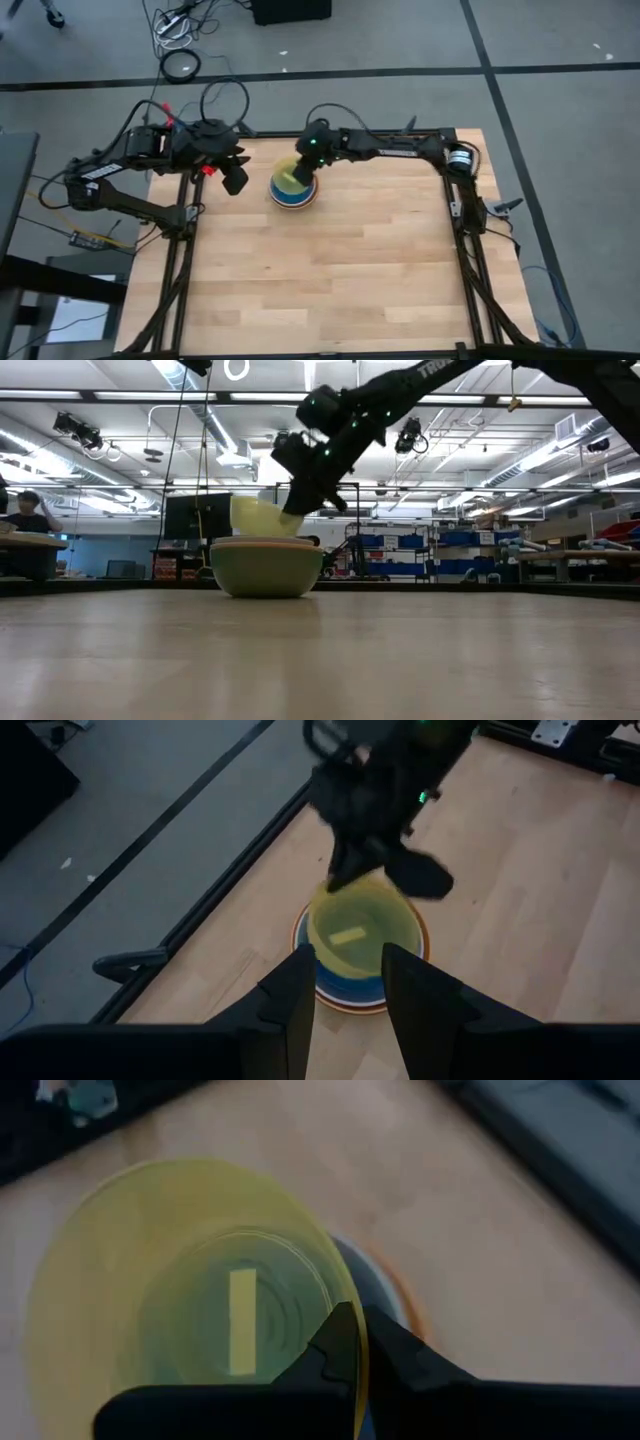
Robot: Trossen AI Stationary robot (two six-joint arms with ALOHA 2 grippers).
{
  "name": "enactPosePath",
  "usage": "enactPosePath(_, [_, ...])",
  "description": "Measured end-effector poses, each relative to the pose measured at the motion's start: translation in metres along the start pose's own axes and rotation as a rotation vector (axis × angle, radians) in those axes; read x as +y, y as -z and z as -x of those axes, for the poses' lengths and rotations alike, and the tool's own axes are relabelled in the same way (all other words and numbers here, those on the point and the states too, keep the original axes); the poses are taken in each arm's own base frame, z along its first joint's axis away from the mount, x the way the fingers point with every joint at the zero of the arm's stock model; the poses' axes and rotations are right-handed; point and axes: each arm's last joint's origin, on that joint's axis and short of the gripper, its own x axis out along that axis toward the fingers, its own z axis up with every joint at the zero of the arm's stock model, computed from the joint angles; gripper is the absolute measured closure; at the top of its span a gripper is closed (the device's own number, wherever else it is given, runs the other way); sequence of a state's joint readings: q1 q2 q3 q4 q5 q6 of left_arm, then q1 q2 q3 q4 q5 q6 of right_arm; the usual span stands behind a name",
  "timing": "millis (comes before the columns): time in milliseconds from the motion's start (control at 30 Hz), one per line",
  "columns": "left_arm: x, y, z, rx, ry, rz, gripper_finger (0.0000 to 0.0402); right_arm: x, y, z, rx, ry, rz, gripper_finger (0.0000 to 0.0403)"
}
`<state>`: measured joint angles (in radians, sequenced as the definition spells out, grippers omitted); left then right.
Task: Nest bowls inside each other
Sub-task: Stack the yellow bowl on top of the blue bowl, then return to Home Position
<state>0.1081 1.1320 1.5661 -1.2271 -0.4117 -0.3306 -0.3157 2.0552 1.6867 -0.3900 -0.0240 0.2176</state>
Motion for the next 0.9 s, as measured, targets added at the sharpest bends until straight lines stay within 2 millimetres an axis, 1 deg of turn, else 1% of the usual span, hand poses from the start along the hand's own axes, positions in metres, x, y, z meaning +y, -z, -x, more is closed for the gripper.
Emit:
enactPosePath(33, [0.0,0.0,0.0,0.001,0.0,0.002,0.0275,0.0,0.003,-0.005,0.02,-0.012,-0.008,0.0391])
enactPosePath(100, [0.0,0.0,0.0,0.002,-0.001,0.001,0.0275,0.002,0.007,-0.009,0.041,-0.026,-0.022,0.0373])
enactPosePath(267, [0.0,0.0,0.0,0.001,-0.001,-0.001,0.0275,0.007,0.012,-0.008,0.081,0.004,-0.023,0.0307])
enactPosePath(433, [0.0,0.0,0.0,0.002,-0.001,-0.002,0.0275,0.011,0.011,-0.004,0.06,0.048,-0.018,0.0252])
enactPosePath(600, [0.0,0.0,0.0,0.002,-0.001,-0.009,0.0275,0.016,0.009,-0.004,0.038,0.034,0.023,0.0225])
enactPosePath(667, [0.0,0.0,0.0,0.002,-0.001,-0.034,0.0275,0.02,0.011,0.0,0.057,0.029,0.01,0.022])
enactPosePath(767, [0.0,0.0,0.0,0.003,0.004,-0.037,0.0275,0.034,0.012,0.011,0.07,0.002,0.046,0.0218])
enactPosePath(833, [-0.001,-0.001,0.0,-0.002,0.017,-0.026,0.0275,0.048,0.012,0.022,0.069,-0.046,0.135,0.0218])
enactPosePath(900, [-0.004,-0.001,0.0,-0.016,0.033,-0.073,0.0275,0.068,0.009,0.039,0.036,-0.124,0.245,0.0219])
